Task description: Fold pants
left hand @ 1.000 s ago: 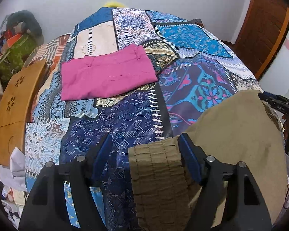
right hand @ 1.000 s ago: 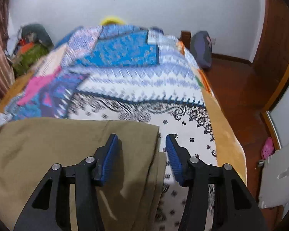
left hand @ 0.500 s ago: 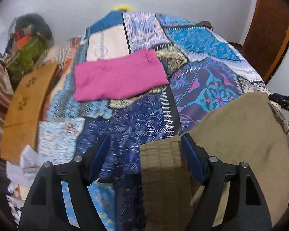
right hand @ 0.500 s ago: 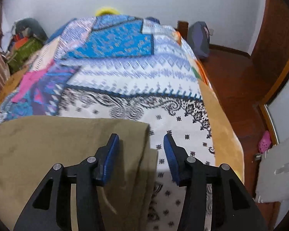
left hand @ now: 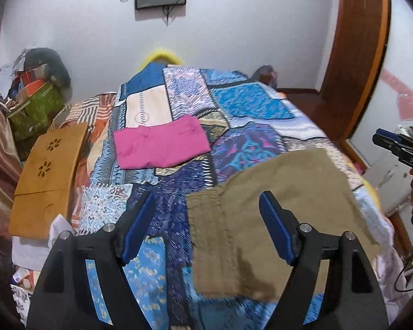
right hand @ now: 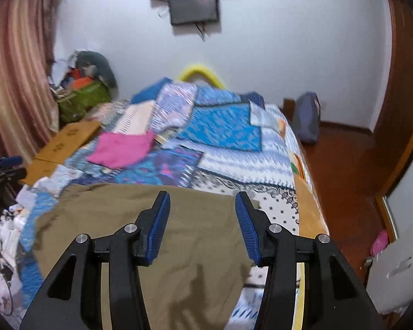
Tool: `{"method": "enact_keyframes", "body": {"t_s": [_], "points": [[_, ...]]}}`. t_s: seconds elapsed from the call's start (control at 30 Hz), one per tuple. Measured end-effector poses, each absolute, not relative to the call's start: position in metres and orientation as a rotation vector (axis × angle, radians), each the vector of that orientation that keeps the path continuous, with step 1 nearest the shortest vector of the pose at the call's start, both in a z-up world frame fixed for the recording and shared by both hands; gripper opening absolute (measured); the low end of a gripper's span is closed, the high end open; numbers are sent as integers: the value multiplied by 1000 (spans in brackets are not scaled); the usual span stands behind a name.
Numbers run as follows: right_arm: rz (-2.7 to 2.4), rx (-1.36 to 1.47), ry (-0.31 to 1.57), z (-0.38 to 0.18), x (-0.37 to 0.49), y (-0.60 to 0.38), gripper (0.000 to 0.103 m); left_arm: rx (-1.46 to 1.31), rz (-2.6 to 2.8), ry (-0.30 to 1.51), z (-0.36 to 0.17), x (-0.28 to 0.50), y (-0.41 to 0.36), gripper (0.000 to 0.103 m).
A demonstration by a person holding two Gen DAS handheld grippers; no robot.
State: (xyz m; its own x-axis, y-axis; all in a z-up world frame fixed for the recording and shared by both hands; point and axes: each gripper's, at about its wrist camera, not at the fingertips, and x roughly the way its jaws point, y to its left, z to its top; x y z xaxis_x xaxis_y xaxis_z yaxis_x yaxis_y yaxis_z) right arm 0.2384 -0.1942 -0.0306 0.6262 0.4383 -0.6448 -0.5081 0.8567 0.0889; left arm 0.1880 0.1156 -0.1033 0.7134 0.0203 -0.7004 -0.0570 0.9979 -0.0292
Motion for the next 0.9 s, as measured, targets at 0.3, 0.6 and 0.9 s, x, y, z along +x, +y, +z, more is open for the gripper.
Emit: {"method": "enact_keyframes", "body": {"t_s": [0.3,0.6,0.9], "points": [[593,-117,679,-38,178,-172,53,-169,-56,844,-128,149,105,84],[599,-112,808,-98,160,-157,54,-255,-112,998,-187,133,97,84],[550,-120,920,-147,163,-161,54,-396,-166,1107,-228,133,98,84]]}}
